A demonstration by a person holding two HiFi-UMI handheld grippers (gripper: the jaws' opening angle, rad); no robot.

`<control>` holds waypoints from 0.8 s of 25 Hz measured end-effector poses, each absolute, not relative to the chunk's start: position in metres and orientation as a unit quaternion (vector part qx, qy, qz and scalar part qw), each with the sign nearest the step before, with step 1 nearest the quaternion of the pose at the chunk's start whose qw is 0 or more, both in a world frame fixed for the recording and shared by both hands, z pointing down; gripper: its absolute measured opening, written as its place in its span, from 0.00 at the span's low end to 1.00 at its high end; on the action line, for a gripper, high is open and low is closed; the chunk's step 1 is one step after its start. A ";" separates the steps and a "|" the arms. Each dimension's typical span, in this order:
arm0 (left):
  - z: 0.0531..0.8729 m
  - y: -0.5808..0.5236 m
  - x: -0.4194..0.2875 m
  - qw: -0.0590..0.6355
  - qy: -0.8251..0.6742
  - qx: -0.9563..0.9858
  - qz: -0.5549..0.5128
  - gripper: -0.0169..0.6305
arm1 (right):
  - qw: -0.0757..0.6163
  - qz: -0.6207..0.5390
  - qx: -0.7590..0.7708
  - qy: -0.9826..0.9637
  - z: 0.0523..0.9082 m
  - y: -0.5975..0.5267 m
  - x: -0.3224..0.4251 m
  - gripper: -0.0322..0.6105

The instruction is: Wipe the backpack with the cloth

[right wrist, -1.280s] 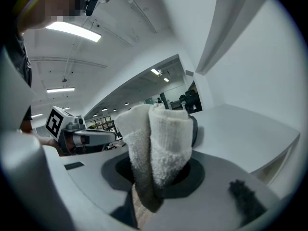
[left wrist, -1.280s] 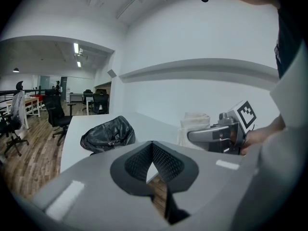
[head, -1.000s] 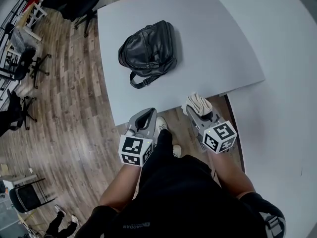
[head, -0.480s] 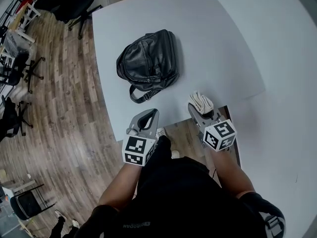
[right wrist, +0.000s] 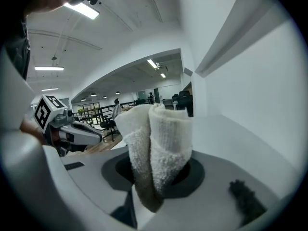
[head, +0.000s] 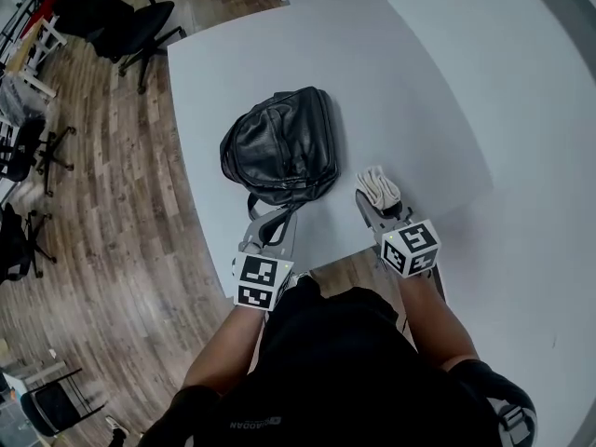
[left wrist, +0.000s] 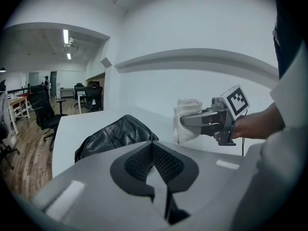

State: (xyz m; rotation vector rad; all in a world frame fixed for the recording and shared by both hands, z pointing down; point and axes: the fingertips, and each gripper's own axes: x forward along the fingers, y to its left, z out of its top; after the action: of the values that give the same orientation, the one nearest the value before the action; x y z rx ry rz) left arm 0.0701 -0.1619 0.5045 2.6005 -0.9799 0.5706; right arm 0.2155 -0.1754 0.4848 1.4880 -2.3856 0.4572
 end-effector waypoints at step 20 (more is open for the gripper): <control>0.501 -0.197 0.107 0.163 -0.352 0.899 0.202 0.03 | 0.162 0.086 0.508 -0.841 0.462 -0.293 0.261 0.22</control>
State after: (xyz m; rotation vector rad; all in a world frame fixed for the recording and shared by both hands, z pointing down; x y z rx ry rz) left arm 0.1069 -0.1966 0.5008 2.5645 -1.0041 0.5770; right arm 0.2606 -0.2934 0.4620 1.4511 -2.4009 0.2464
